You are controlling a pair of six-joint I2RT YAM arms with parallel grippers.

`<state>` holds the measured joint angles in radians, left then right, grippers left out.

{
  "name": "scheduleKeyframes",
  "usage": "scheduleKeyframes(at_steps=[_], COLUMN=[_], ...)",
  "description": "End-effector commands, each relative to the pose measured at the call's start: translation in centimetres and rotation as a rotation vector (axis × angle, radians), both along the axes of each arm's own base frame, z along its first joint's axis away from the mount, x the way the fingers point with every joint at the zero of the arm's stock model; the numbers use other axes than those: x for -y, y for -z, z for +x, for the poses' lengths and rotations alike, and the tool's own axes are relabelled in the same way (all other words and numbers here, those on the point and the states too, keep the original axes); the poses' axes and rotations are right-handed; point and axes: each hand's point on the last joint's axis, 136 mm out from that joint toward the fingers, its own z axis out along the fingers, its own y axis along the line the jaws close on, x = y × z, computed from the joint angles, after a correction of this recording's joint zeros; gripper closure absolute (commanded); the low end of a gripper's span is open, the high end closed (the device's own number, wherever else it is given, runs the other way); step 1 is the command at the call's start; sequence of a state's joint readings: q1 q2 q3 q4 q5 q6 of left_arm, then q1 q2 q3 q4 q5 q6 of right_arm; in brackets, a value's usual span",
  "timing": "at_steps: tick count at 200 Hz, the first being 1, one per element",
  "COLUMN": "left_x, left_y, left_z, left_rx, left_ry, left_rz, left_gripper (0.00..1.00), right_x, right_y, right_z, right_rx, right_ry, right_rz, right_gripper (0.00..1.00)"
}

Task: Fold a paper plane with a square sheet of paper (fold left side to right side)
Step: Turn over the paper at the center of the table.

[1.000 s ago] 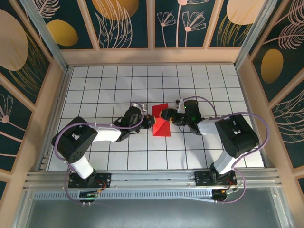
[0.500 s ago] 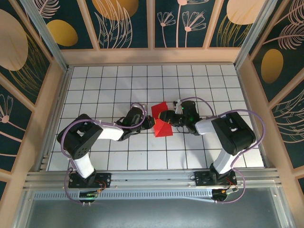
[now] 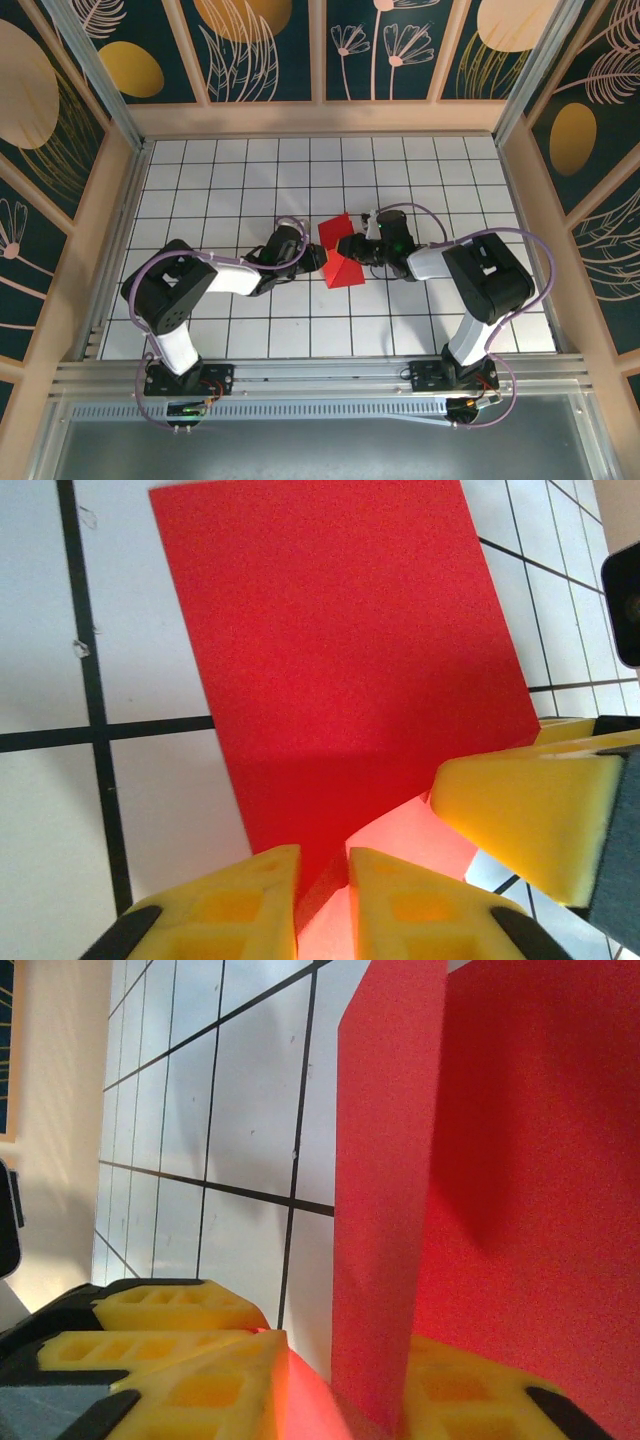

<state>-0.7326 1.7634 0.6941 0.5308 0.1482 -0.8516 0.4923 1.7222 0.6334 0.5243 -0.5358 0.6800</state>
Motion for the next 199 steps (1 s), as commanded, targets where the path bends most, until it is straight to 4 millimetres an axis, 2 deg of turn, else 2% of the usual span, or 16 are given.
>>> scheduleKeyframes(at_steps=[1,44,65,82,113,142,172,199], left_x=[-0.7,-2.4,-3.4,-4.4,-5.5,-5.8,-4.2,-1.8], left_y=[-2.3,-5.2,-7.4,-9.7,-14.9,-20.5,-26.7,-30.6], left_z=[0.8,0.6,0.3,0.1,-0.7,-2.0,-4.4,-6.5], left_rx=[0.056,0.125,0.172,0.218,0.321,0.433,0.538,0.574], left_ry=[-0.026,-0.057,-0.084,-0.112,-0.125,-0.104,0.018,0.192], left_rz=[0.015,0.053,0.050,0.026,-0.034,-0.156,-0.392,-0.585], left_gripper=[0.76,0.62,0.52,0.45,0.37,0.22,0.02,0.01], right_x=[-0.2,-0.1,0.2,0.7,2.6,4.7,5.6,5.3], right_y=[-0.2,-2.5,-4.9,-7.3,-13.4,-20.2,-26.5,-30.4], right_z=[0.6,1.4,1.9,2.3,2.7,1.9,-0.4,-2.8], right_rx=[0.025,0.088,0.158,0.222,0.363,0.505,0.622,0.668], right_ry=[-0.001,0.020,0.036,0.050,0.078,0.063,0.025,-0.041], right_rz=[-0.022,-0.008,0.011,0.030,0.119,0.246,0.373,0.519], right_gripper=[0.78,0.87,0.97,1.00,1.00,1.00,1.00,1.00])
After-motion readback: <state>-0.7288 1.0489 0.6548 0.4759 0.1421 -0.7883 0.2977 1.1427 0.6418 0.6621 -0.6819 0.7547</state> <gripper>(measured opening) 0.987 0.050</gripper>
